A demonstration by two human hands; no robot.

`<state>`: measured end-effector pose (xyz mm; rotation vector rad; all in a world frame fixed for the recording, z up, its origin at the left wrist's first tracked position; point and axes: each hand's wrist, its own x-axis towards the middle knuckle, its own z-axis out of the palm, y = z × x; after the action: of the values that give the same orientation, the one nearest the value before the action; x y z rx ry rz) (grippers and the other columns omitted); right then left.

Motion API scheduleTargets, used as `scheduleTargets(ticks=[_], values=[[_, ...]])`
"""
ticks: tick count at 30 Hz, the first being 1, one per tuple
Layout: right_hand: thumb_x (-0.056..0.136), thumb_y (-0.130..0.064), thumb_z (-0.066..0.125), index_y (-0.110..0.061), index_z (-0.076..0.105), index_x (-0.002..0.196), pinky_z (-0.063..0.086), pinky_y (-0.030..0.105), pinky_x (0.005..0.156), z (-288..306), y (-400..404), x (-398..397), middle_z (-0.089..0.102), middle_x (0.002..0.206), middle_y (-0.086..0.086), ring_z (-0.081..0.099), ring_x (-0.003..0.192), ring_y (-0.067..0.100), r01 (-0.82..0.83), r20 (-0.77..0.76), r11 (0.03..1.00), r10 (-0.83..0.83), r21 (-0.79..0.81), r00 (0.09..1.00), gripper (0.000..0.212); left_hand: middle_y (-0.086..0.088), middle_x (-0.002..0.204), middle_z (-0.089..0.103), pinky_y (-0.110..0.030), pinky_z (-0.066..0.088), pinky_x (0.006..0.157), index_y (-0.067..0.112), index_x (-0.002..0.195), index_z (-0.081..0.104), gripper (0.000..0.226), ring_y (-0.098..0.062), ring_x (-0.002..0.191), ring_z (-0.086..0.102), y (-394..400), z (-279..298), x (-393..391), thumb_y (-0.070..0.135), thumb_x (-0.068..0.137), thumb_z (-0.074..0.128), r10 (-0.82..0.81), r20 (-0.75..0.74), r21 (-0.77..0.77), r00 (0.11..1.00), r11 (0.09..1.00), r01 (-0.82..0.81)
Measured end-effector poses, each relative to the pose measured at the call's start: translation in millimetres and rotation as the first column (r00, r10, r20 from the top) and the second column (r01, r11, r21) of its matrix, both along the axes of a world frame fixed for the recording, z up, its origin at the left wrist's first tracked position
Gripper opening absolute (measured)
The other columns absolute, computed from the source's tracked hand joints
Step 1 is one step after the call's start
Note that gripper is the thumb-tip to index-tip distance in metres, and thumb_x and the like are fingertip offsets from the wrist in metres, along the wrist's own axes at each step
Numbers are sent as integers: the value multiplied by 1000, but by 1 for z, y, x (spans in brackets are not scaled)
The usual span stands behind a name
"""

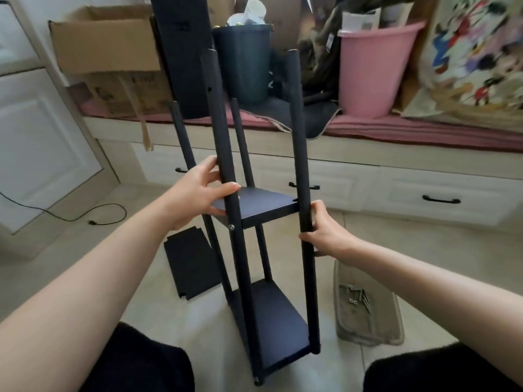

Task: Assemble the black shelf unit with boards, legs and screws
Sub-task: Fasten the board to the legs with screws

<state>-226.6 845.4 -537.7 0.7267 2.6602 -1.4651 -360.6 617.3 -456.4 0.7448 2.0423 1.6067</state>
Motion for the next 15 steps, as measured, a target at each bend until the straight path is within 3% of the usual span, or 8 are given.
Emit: scheduleTargets(ticks=[7,10,15], values=[[95,-23,59,-37,29,110,62,45,75,-10,-2,32,66,105,11,68,97,25,-43,25,999,44,-14,999,37,-3,115,66,-46,63,80,25,134,46,40,-16,99,73,-2,-14,7,10,99,60,-152,-166,-169,974,978,124],[98,-26,56,-30,31,118,60,48,79,-16,-10,36,67,105,13,69,96,28,-62,34,998,62,9,998,32,2,116,65,-47,62,84,29,130,45,40,-11,98,73,-4,-25,7,8,100,60,-128,-213,-208,969,974,83],[101,-32,52,-24,40,132,55,37,81,-20,-14,33,66,106,9,67,92,23,-106,34,987,103,123,994,34,11,120,64,-41,61,87,37,131,43,47,-10,97,71,-7,-42,4,10,98,62,-60,-309,-275,949,961,-29]])
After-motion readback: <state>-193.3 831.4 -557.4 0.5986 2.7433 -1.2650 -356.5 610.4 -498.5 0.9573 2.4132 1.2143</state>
